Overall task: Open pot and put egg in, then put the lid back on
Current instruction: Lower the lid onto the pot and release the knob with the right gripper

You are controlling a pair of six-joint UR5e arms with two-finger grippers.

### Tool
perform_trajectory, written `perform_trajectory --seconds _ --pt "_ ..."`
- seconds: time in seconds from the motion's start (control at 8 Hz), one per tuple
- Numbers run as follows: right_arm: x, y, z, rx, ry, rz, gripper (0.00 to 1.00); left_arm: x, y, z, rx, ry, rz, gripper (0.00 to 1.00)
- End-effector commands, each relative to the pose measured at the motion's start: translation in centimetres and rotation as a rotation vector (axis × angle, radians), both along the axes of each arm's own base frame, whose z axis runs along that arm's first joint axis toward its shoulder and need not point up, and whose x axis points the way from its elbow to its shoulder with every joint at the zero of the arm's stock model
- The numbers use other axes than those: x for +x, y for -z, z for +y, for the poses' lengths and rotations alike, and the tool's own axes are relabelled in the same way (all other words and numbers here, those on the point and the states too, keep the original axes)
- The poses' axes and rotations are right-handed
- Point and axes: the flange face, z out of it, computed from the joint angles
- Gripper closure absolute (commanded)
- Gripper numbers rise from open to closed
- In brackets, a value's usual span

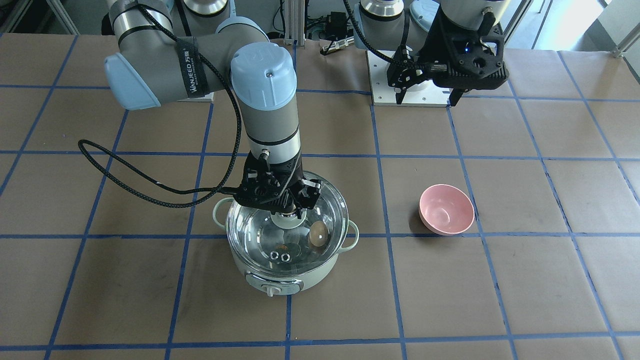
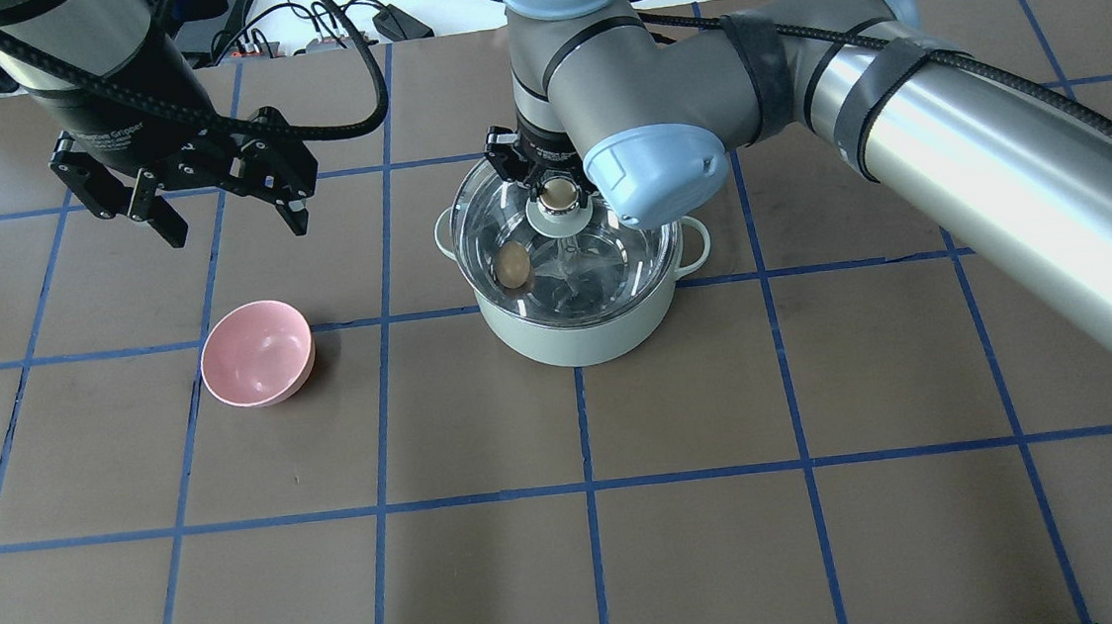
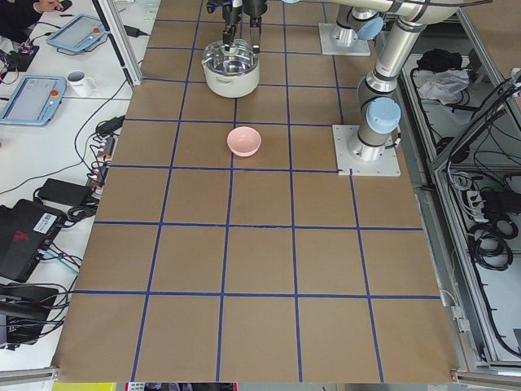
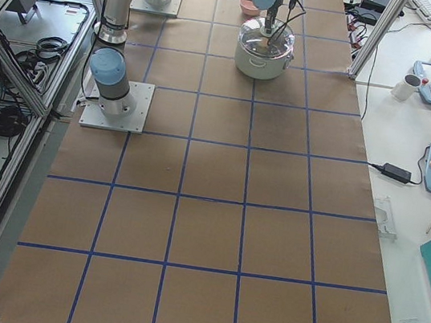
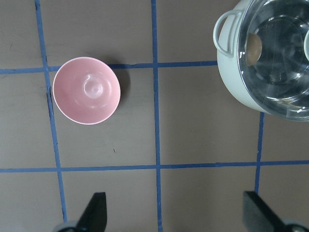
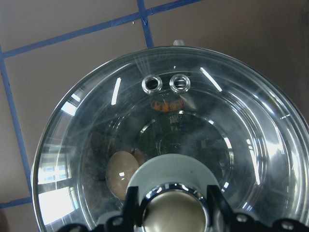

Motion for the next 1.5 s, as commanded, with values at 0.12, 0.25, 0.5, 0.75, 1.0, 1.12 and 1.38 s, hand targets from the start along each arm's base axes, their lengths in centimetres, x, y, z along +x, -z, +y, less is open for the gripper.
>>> perform_trajectory --seconds 0.12,0.25,0.5,0.75,1.0,1.12,1.38 --pt "-0.05 0.11 0.01 0.003 -0.007 0.008 1.00 -0.01 -0.05 -0.02 -0.002 0.000 0.001 0.00" --pt "-0.08 0.20 -0.04 0.003 -0.008 0.013 1.00 -0.01 -0.05 -0.02 -0.002 0.001 0.001 0.00" --pt "-0.11 0.30 0.00 0.005 -0.007 0.015 0.97 -0.01 0.04 0.01 0.001 0.005 0.001 0.00" --pt "-0.10 0.40 -0.03 0.006 -0.009 0.016 0.94 -0.14 0.01 0.02 -0.002 0.003 -0.001 0.00" --pt "-0.12 0.40 -0.04 0.006 -0.009 0.017 0.91 -0.15 0.03 -0.04 -0.007 0.005 0.001 0.00" --pt "-0.14 0.41 -0.03 0.007 -0.008 0.019 0.90 -0.15 0.01 -0.05 -0.008 0.005 0.001 0.00" --pt "-0.16 0.22 0.03 0.004 -0.010 0.018 0.86 -0.15 0.01 -0.05 -0.008 0.005 0.001 0.00"
